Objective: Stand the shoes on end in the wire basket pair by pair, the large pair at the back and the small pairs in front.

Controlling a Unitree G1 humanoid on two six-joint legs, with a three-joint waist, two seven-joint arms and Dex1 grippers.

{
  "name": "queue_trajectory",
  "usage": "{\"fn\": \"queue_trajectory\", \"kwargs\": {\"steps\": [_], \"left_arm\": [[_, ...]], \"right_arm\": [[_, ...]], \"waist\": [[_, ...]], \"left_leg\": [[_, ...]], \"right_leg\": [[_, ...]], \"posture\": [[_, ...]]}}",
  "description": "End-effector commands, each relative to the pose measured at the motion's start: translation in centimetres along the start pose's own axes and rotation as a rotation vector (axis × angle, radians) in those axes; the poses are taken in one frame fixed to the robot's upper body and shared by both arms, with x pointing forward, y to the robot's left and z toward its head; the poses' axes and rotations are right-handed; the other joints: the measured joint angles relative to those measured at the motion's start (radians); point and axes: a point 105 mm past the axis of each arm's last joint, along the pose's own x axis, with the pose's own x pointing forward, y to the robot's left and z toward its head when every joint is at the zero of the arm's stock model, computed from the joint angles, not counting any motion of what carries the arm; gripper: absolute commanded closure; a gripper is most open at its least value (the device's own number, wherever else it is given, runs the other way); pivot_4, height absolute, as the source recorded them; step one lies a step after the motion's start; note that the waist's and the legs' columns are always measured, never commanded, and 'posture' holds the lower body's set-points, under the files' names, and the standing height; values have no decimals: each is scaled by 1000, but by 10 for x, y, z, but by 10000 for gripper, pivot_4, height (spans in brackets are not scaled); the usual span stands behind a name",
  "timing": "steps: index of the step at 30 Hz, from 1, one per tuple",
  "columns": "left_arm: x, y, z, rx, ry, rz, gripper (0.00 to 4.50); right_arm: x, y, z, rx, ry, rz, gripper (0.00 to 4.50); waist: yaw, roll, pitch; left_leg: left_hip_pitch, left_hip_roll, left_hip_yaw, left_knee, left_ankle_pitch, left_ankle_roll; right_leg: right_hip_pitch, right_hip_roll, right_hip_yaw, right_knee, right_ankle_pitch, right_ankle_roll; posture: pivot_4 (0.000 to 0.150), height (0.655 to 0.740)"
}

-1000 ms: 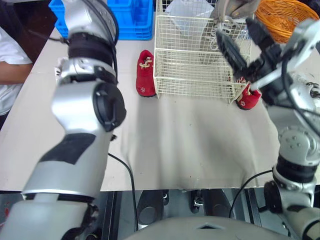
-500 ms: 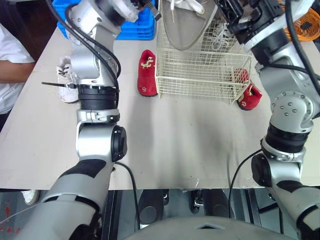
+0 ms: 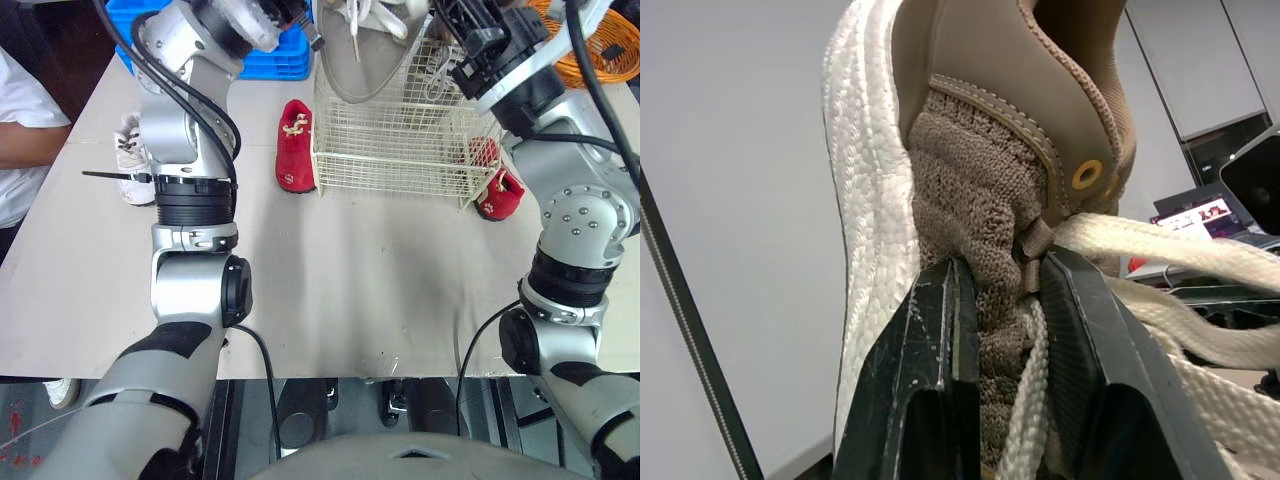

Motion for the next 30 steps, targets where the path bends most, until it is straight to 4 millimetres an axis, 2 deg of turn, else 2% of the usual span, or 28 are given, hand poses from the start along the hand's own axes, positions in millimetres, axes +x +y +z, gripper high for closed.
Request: {"fn": "queue_trajectory", "kwargs": {"steps": [1, 6, 7, 8, 12, 16, 18, 20, 29, 30], "left_arm": [[7, -4, 12, 14, -48, -36, 38799], [5, -3, 9, 6, -41, -24, 38799], [4, -3, 8, 6, -38, -24, 38799], [4, -3, 7, 6, -35, -23, 38799], [3, -3, 6, 6, -28, -16, 38799], [2, -1, 6, 12, -26, -9, 38799], [1, 0, 6, 14, -27, -3, 38799], [1, 1, 6, 18, -28, 2, 38799], [1, 1, 7, 3, -42, 2, 38799], [1, 1, 7, 4, -41, 2, 38799]], "right_arm": [[-1, 11, 12, -16, -40, 41, 44043], [-3, 7, 11, -27, -32, 29, 44043], [-2, 6, 11, -30, -32, 28, 39962], [-2, 5, 12, -35, -34, 23, 37737], [-2, 4, 12, -49, -41, 16, 19478], [-2, 6, 11, -29, -38, 35, 19478], [-3, 8, 11, -16, -33, 55, 12720], [-3, 12, 12, -3, -33, 78, 1657], [-2, 10, 10, -24, -20, 59, 669], [-2, 9, 10, -26, -20, 59, 2945]], "waist": [[0, 0, 0], [0, 0, 0], [0, 0, 0], [0, 0, 0], [0, 0, 0], [0, 0, 0], [0, 0, 0], [0, 0, 0], [0, 0, 0], [0, 0, 0]], "left_leg": [[0, 0, 0, 0, 0, 0], [0, 0, 0, 0, 0, 0], [0, 0, 0, 0, 0, 0], [0, 0, 0, 0, 0, 0], [0, 0, 0, 0, 0, 0], [0, 0, 0, 0, 0, 0], [0, 0, 0, 0, 0, 0], [0, 0, 0, 0, 0, 0], [0, 0, 0, -1, 0, 0], [0, 0, 0, -1, 0, 0]], "right_leg": [[0, 0, 0, 0, 0, 0], [0, 0, 0, 0, 0, 0], [0, 0, 0, 0, 0, 0], [0, 0, 0, 0, 0, 0], [0, 0, 0, 0, 0, 0], [0, 0, 0, 0, 0, 0], [0, 0, 0, 0, 0, 0], [0, 0, 0, 0, 0, 0], [0, 0, 0, 0, 0, 0], [0, 0, 0, 0, 0, 0]], "posture": [[1500, 6860], [1500, 6860], [1500, 6860], [1500, 6860], [1500, 6860], [1500, 6860], [1500, 6860], [1500, 6860], [1500, 6860], [1500, 6860]]}}
